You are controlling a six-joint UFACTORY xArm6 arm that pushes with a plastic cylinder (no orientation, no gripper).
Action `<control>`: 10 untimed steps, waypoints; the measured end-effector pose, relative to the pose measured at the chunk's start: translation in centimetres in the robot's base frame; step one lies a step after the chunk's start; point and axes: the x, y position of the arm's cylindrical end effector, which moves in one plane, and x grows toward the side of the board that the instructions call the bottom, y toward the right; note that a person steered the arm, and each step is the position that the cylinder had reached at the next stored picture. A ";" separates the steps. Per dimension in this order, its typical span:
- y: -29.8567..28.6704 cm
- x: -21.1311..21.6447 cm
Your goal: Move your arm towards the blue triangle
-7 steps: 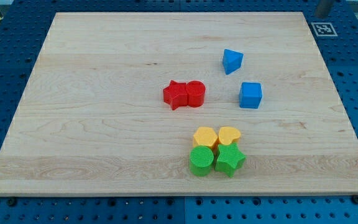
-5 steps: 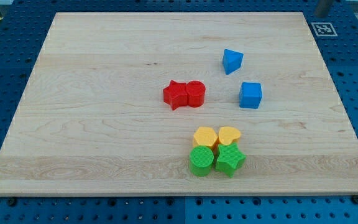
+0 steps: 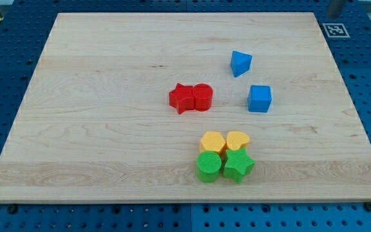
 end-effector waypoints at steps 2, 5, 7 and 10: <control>-2.5 1.1; -9.3 4.4; -16.6 8.0; -26.1 9.5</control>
